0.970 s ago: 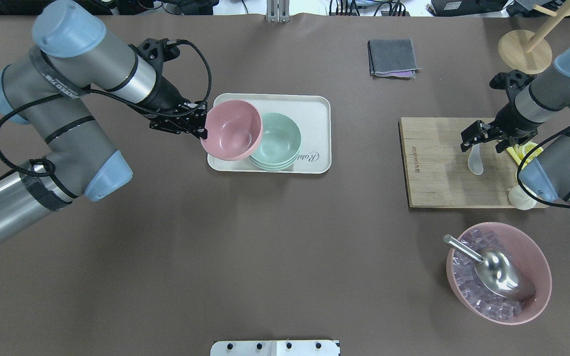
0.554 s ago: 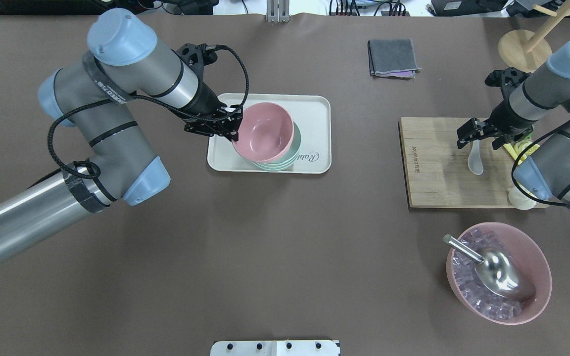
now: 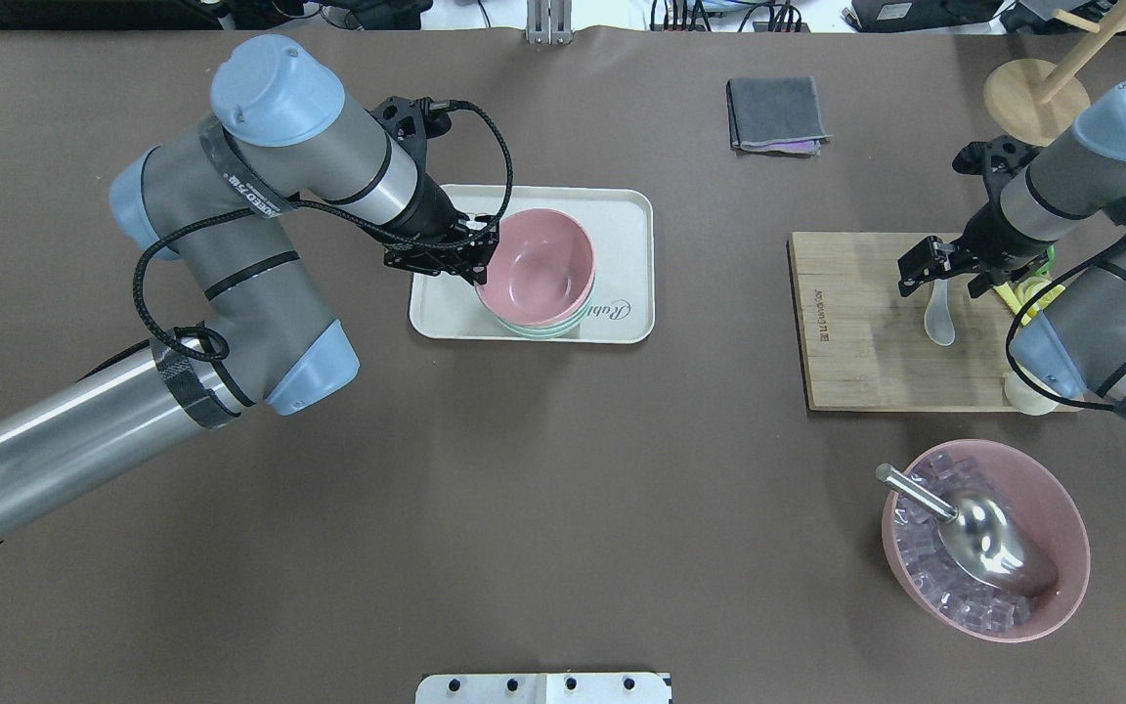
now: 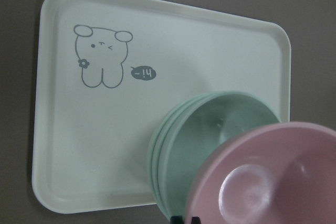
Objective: Stack pink bowl on green and place spoon
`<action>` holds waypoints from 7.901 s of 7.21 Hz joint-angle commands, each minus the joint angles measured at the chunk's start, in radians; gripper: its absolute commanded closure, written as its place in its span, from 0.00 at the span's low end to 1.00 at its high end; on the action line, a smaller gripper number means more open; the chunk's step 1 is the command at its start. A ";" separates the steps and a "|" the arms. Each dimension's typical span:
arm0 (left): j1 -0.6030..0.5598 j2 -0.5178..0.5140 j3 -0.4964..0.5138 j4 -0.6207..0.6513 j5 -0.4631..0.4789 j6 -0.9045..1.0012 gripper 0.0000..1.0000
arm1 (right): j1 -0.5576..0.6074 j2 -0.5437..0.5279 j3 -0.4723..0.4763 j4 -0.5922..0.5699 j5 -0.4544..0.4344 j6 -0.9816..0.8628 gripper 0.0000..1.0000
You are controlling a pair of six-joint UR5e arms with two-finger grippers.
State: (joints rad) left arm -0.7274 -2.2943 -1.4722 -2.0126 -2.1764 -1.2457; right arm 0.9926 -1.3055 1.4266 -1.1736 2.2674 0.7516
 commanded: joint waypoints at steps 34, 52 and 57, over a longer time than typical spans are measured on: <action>-0.426 0.904 -0.392 0.008 -0.103 0.892 0.02 | 0.246 -0.165 0.160 -0.090 0.007 -0.368 0.00; -0.480 0.981 -0.295 0.000 -0.089 1.011 0.02 | 0.379 -0.149 0.055 -0.207 0.064 -0.678 0.00; -0.493 0.837 -0.125 0.002 -0.091 1.002 0.02 | 0.380 -0.150 0.057 -0.207 0.070 -0.678 0.00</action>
State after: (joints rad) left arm -1.2111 -1.4008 -1.6629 -2.0133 -2.2668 -0.2373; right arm 1.3718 -1.4522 1.4809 -1.3806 2.3340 0.0737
